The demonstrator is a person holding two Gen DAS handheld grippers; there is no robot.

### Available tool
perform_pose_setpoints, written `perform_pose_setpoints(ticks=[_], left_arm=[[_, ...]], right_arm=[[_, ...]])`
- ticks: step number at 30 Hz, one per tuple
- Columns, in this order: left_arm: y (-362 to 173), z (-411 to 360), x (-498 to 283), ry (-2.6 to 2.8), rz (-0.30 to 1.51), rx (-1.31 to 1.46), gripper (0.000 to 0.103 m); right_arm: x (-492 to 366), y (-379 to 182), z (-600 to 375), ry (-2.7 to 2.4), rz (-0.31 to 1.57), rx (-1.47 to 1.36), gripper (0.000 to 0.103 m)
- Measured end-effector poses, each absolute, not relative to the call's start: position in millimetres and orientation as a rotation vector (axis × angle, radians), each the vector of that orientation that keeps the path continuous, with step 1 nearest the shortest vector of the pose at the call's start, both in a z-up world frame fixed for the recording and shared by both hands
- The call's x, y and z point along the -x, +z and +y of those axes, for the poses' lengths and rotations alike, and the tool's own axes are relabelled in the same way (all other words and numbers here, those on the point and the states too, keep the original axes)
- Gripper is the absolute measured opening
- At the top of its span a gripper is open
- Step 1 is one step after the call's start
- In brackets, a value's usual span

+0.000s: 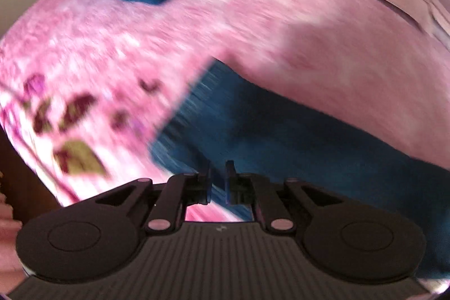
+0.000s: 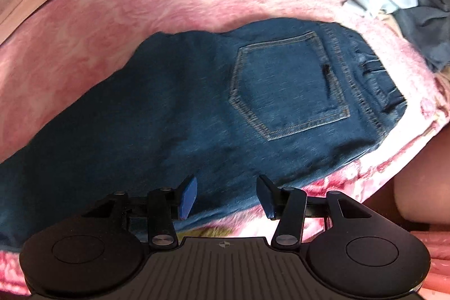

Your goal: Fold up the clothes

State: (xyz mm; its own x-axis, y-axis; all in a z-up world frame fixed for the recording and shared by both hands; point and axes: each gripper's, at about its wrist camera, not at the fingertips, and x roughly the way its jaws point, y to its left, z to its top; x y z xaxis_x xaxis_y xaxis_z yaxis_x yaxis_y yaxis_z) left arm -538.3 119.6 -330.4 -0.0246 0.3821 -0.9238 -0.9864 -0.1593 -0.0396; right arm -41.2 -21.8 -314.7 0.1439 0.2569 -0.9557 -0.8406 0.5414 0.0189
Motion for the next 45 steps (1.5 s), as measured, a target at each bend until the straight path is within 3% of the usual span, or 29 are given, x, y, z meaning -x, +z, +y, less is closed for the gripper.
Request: perform_pose_setpoints(ticks=[3, 7, 11, 17, 27, 45], left_arm=[[-316, 91, 499, 1.441, 0.881, 1.068, 0.016], [-292, 49, 445, 1.39, 0.937, 1.064, 0.016], [-259, 0, 395, 1.375, 0.916, 0.984, 0.024], [-211, -71, 328, 1.348, 0.875, 0.883, 0.026], [-148, -154, 286, 1.385, 0.782, 0.794, 0.033], [-124, -212, 273, 1.431, 0.771, 0.74, 0.035]], right_arm=[[39, -311, -26, 0.909, 1.211, 0.645, 0.051], [26, -304, -50, 0.949, 1.252, 0.654, 0.051], [-1, -286, -90, 0.986, 1.246, 0.677, 0.051], [-39, -233, -153, 1.055, 1.156, 0.685, 0.053], [-50, -161, -200, 1.2, 1.03, 0.677, 0.059], [-33, -138, -242, 1.302, 0.96, 0.707, 0.059]])
